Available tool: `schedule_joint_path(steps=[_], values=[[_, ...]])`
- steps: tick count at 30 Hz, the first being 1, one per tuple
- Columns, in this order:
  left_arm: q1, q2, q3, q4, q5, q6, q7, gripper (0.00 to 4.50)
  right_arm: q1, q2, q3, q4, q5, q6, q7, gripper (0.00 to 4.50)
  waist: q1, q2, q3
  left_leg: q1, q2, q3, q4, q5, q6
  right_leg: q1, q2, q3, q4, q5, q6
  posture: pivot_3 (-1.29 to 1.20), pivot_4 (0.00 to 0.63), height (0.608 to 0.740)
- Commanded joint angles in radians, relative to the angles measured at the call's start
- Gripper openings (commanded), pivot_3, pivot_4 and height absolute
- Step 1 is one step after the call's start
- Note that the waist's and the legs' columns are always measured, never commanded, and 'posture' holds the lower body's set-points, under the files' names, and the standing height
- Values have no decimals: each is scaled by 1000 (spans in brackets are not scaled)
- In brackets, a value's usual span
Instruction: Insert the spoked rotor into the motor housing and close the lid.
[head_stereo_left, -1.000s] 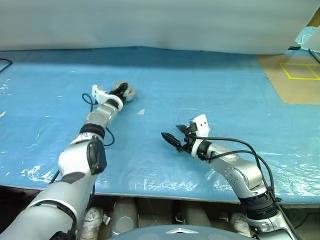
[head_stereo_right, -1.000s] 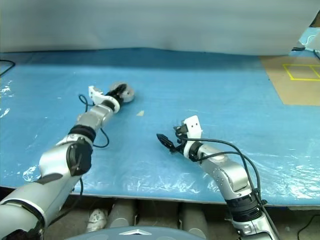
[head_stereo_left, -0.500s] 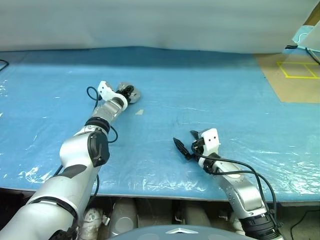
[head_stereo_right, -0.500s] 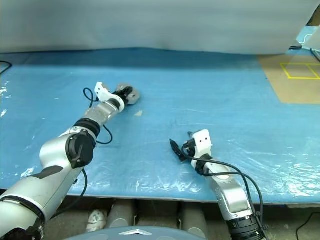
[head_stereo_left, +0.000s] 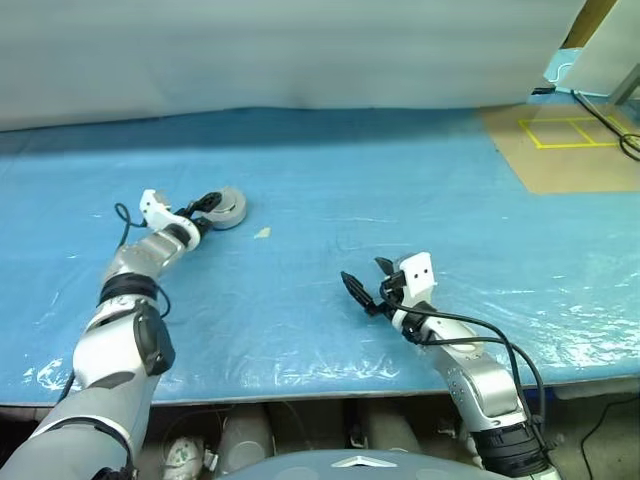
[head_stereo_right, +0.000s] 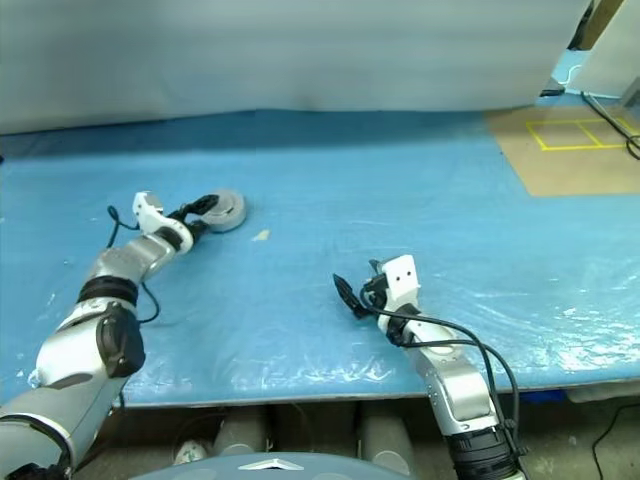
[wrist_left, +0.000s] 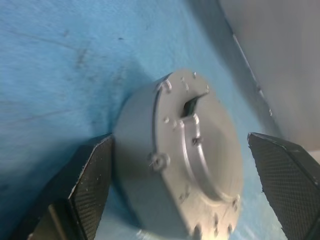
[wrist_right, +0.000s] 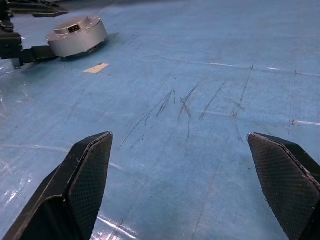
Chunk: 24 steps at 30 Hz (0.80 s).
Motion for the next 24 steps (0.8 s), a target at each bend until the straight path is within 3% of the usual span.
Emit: schedule_joint_path(steps=[1,5,11,17,24], values=[[277,39,-123,-252,54,193,-30,4457,-11,-4,-16,-8,3,-4,23,4500,-5,3,-3,0,0,0,-1,0,0,-1,0,0,0,0,0,0,150,740],[584,86,-308,-721,109,145,-127,4457,-1,3,-53,-4,18,0,20,4500,-12,8,-9,-4,2,3,-8,-2,-1,-7,0,1,0,-4,-5,0,150,740],[719,-12,-360,-1024,186,-21,-47,4457,30,30,-104,-12,14,0,-27,4500,17,11,-11,-5,2,3,-13,-4,2,-9,0,-2,-2,-11,0,0,150,740],[776,-119,-490,-1090,469,-417,70,4457,50,82,-153,3,-49,-90,-128,4500,26,6,-8,-10,2,2,-14,-4,2,-11,0,-3,-9,-10,2,0,150,740],[733,-205,-497,-958,610,-741,178,4457,17,103,-181,54,-112,-189,-187,4500,24,3,-7,-20,2,0,-15,-1,-3,-15,2,-6,-13,-5,-2,0,150,740]])
